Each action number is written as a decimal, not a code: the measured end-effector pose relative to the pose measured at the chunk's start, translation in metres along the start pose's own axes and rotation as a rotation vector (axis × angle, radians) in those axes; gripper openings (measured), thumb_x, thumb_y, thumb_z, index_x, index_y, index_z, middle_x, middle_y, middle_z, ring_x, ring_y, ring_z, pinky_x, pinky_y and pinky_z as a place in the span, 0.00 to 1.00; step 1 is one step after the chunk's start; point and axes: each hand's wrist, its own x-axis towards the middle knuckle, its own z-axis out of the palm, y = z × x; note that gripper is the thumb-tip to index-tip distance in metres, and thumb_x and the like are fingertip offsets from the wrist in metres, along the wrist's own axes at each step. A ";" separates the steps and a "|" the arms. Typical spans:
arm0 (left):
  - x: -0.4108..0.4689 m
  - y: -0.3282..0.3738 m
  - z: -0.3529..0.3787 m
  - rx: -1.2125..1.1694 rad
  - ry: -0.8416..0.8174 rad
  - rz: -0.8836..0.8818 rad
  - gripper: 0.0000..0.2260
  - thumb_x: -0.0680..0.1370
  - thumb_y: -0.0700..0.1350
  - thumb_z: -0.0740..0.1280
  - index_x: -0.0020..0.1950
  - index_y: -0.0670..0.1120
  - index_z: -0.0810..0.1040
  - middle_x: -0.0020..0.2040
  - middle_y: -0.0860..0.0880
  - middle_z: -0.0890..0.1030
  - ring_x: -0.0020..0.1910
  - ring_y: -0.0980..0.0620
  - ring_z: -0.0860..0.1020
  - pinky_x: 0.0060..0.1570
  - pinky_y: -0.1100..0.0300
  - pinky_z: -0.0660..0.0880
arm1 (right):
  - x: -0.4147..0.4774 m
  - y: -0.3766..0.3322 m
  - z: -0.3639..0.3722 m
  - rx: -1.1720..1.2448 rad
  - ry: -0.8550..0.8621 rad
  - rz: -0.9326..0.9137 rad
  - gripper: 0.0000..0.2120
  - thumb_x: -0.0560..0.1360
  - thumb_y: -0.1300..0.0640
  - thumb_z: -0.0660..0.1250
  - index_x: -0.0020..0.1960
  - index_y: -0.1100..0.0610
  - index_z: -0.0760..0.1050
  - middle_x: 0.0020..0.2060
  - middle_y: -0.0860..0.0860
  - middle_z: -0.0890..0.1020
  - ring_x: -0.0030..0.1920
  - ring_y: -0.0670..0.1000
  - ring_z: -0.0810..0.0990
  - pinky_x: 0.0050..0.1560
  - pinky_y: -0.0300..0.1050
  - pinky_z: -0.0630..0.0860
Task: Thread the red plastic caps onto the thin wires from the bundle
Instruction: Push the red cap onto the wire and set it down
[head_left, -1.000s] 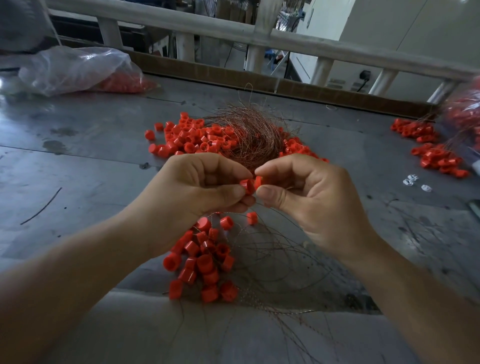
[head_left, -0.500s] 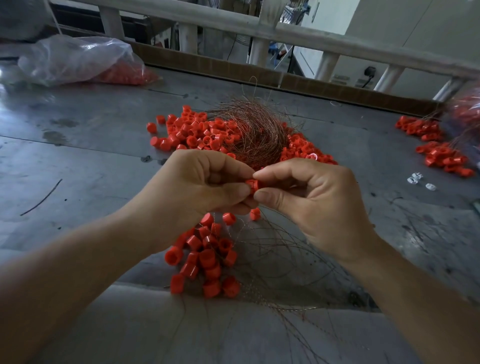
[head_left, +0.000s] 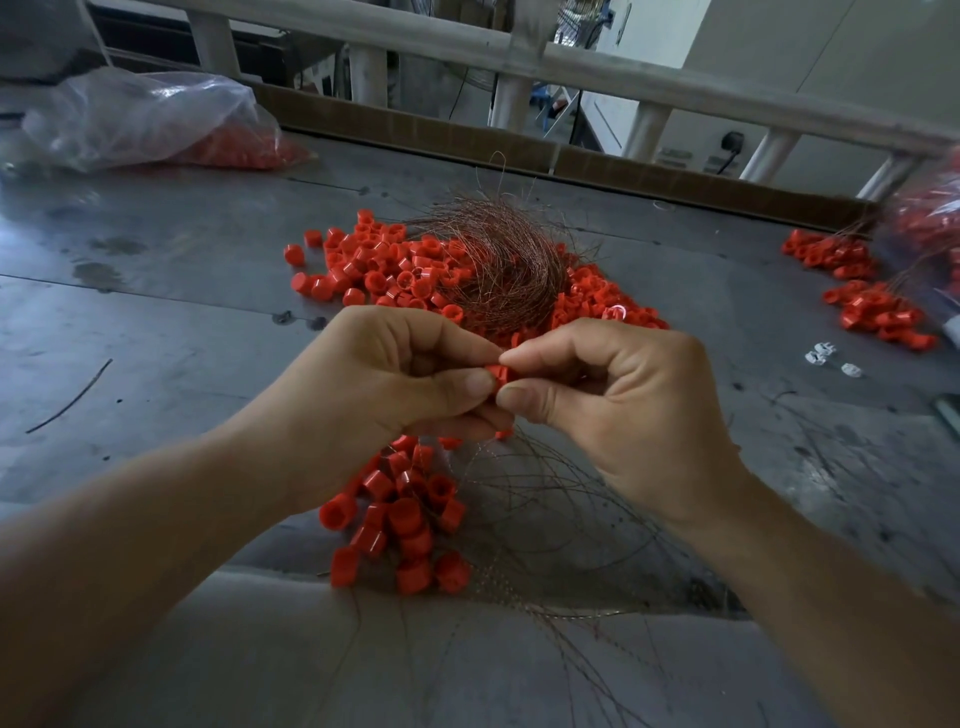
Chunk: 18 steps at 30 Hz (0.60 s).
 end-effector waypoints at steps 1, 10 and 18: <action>0.000 -0.001 0.000 0.009 0.002 0.002 0.09 0.62 0.41 0.68 0.40 0.46 0.84 0.34 0.45 0.84 0.34 0.52 0.83 0.33 0.66 0.78 | 0.000 0.001 0.001 -0.008 0.001 -0.006 0.09 0.63 0.61 0.74 0.43 0.54 0.80 0.37 0.42 0.81 0.39 0.42 0.82 0.41 0.33 0.77; -0.001 0.000 -0.001 -0.001 -0.006 -0.021 0.10 0.61 0.42 0.68 0.41 0.46 0.84 0.34 0.44 0.84 0.34 0.52 0.83 0.33 0.66 0.77 | 0.000 0.004 0.002 -0.080 -0.006 -0.101 0.11 0.64 0.58 0.72 0.45 0.59 0.81 0.37 0.45 0.80 0.39 0.44 0.81 0.40 0.34 0.77; 0.000 0.000 -0.002 -0.040 -0.056 -0.039 0.08 0.62 0.41 0.71 0.40 0.45 0.84 0.34 0.44 0.83 0.34 0.52 0.83 0.33 0.66 0.78 | 0.002 0.004 0.001 0.044 -0.030 -0.081 0.08 0.63 0.56 0.72 0.42 0.50 0.78 0.36 0.42 0.80 0.38 0.42 0.81 0.40 0.34 0.77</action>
